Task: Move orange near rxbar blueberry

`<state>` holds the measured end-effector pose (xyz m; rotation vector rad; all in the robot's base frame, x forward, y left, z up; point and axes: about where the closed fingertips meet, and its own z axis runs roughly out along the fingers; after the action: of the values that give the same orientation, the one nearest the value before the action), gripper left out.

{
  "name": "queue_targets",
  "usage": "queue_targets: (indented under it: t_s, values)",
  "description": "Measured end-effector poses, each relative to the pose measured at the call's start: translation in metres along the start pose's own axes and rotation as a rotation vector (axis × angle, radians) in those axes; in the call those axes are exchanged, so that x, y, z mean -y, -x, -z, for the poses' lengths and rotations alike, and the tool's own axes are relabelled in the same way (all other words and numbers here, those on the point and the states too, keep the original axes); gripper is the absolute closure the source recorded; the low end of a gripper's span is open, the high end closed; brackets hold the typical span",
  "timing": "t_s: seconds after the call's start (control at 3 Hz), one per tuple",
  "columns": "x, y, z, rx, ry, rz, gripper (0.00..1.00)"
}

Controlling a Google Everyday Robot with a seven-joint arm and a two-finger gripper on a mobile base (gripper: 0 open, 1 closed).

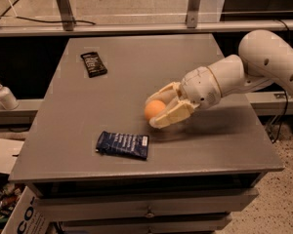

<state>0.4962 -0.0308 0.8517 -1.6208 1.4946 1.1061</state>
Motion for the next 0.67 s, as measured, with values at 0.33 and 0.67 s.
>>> queue_targets:
  t_s: [0.33,0.67]
  values:
    - [-0.016,-0.007,-0.009,-0.039,0.013,0.057,1.0]
    - [-0.026,-0.017,-0.018,-0.091,0.022,0.115,1.0]
